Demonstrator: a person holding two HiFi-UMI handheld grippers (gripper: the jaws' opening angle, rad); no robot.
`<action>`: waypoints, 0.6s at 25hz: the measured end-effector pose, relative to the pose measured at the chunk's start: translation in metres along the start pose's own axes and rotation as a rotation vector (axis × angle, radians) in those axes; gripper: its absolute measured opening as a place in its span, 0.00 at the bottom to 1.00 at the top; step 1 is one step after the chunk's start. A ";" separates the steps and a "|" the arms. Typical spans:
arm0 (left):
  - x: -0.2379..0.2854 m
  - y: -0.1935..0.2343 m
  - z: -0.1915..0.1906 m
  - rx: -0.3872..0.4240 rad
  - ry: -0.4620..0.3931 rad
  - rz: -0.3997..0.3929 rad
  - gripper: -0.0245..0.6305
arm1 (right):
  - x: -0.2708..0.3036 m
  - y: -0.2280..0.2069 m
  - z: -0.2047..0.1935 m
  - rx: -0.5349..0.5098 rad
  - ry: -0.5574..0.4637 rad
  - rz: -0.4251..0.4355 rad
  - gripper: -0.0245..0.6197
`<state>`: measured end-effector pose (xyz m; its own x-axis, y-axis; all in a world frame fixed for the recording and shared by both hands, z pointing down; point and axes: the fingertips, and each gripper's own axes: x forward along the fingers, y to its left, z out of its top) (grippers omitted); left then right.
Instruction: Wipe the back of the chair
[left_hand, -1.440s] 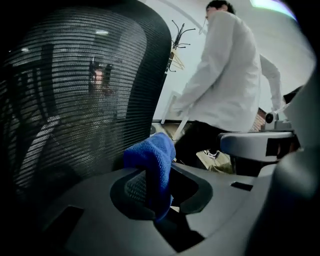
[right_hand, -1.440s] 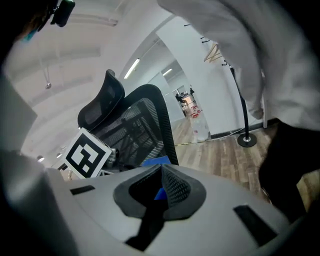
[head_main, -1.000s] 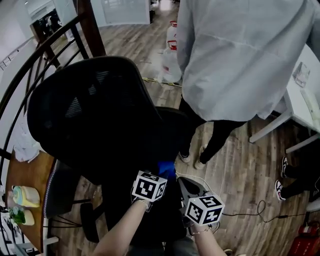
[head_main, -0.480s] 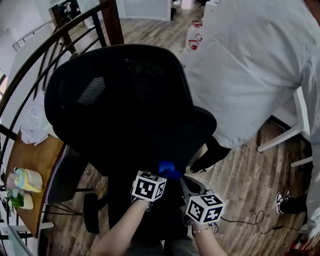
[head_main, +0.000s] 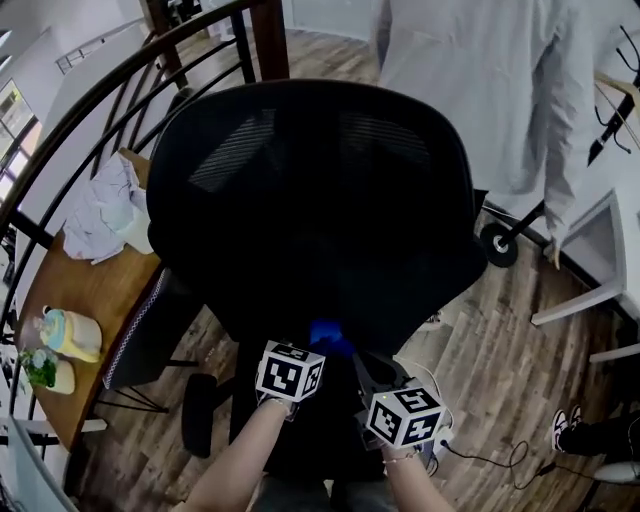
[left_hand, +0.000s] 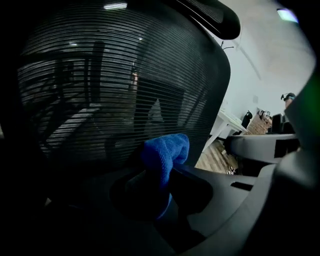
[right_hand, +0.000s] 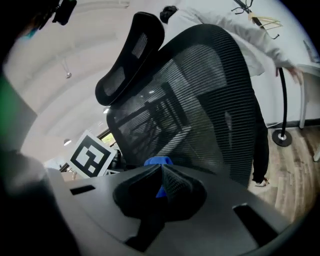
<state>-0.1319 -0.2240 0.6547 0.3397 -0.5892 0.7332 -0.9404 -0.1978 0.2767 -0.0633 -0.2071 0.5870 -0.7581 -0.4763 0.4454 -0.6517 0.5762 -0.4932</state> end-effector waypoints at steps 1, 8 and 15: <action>-0.004 0.007 -0.001 -0.014 -0.006 0.011 0.15 | 0.004 0.007 0.001 -0.016 -0.002 0.018 0.08; -0.035 0.056 -0.011 -0.084 -0.035 0.077 0.15 | 0.033 0.046 -0.005 -0.122 0.041 0.059 0.08; -0.061 0.098 -0.020 -0.142 -0.068 0.141 0.15 | 0.059 0.079 -0.015 -0.144 0.076 0.096 0.08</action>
<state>-0.2441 -0.1917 0.6492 0.1979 -0.6559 0.7284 -0.9651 -0.0001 0.2621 -0.1596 -0.1795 0.5860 -0.8095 -0.3657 0.4593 -0.5621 0.7086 -0.4265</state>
